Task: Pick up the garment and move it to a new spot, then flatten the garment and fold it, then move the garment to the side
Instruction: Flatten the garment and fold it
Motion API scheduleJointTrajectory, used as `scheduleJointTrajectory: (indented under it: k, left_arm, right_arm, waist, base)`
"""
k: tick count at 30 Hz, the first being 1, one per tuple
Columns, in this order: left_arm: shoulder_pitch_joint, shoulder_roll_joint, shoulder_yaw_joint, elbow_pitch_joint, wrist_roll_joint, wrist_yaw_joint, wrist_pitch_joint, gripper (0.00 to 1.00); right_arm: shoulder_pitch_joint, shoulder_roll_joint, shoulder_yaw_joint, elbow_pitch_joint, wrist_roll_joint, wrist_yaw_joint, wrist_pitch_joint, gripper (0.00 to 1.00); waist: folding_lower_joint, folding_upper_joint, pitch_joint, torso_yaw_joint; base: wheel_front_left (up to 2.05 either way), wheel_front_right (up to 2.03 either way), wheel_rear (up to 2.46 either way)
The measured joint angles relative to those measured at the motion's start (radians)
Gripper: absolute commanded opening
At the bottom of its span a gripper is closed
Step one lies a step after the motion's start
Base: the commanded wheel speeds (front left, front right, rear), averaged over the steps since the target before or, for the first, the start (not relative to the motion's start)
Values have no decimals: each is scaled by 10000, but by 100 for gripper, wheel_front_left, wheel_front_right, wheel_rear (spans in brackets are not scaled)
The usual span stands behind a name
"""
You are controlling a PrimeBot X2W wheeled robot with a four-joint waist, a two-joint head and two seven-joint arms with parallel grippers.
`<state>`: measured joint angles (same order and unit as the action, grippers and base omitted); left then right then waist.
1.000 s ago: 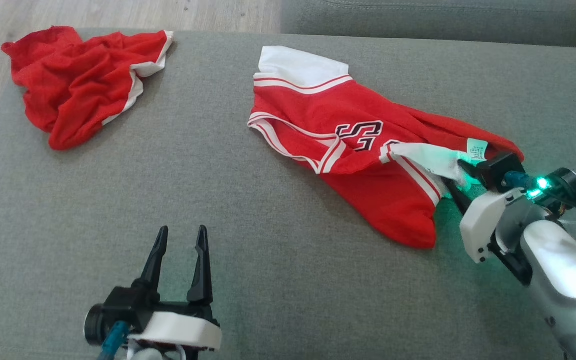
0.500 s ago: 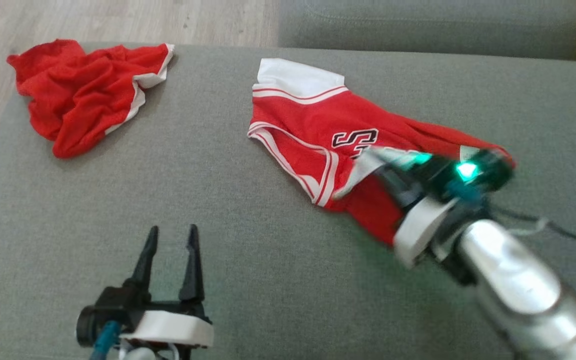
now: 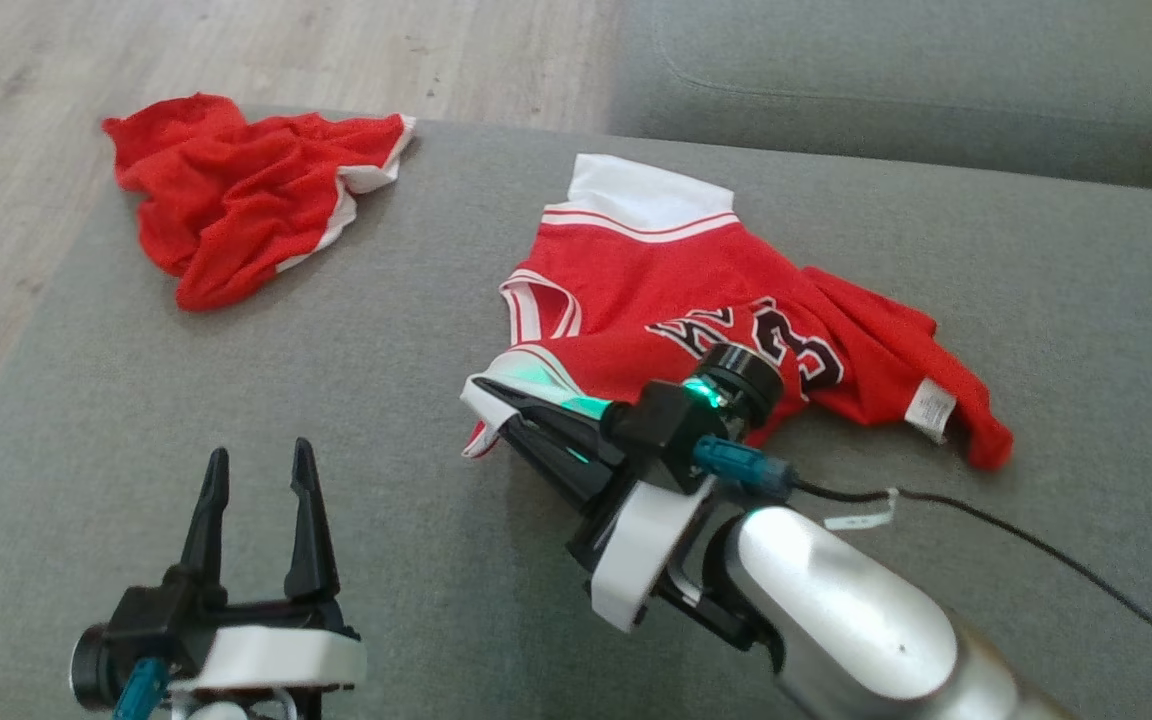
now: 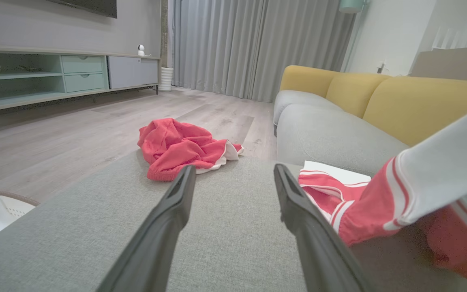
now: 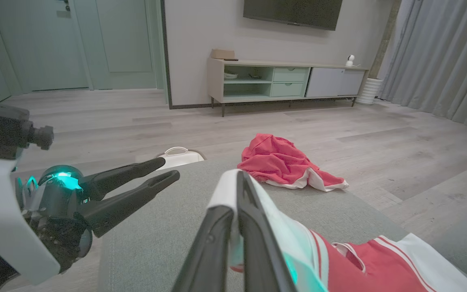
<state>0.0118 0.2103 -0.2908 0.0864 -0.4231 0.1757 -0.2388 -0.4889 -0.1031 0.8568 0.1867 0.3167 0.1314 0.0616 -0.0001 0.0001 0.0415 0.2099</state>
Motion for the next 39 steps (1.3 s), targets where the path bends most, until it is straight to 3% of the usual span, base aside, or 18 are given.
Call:
scheduleJointTrajectory:
  k: [1,2,3,4,9,13,17,27,39]
  left_arm:
    - [0,0,-4,-75,0,2,6,100]
    - [5,2,-8,-148,0,12,48,100]
    - [8,2,-10,-217,0,21,90,100]
    - [27,2,-12,-259,0,59,90,100]
    - [305,-10,-75,-259,-33,88,90,100]
    - [399,-27,-224,-222,-88,88,90,100]
    - [399,-86,-384,-130,-86,73,90,100]
    - [369,-301,-754,6,-79,-13,88,100]
    - [17,-299,-811,88,-79,-100,86,100]
  right_arm:
    - [-65,33,15,128,0,0,0,0]
    - [-129,69,42,334,0,0,33,18]
    - [-153,92,71,556,-13,0,92,69]
    - [-138,119,67,765,-75,0,86,100]
    - [-89,167,-15,1348,-295,0,-113,100]
    - [276,207,-673,1463,-466,0,-378,100]
    - [888,-84,-1929,1467,-830,0,-456,100]
    - [2339,-1684,-5760,1916,-2420,0,104,100]
    - [2013,-1732,-6985,3852,-3103,0,500,100]
  waist:
    - [0,0,-18,56]
    - [0,0,-29,108]
    - [0,0,-32,153]
    - [0,0,-27,185]
    - [1,0,35,174]
    - [1,0,29,-13]
    - [1,0,-32,-267]
    - [1,0,207,-649]
    - [2,0,795,-582]
  base:
    - [0,0,0]
    - [0,0,0]
    - [0,0,0]
    - [0,0,0]
    - [0,0,0]
    - [0,0,0]
    - [0,0,0]
    - [0,0,0]
    - [0,0,0]
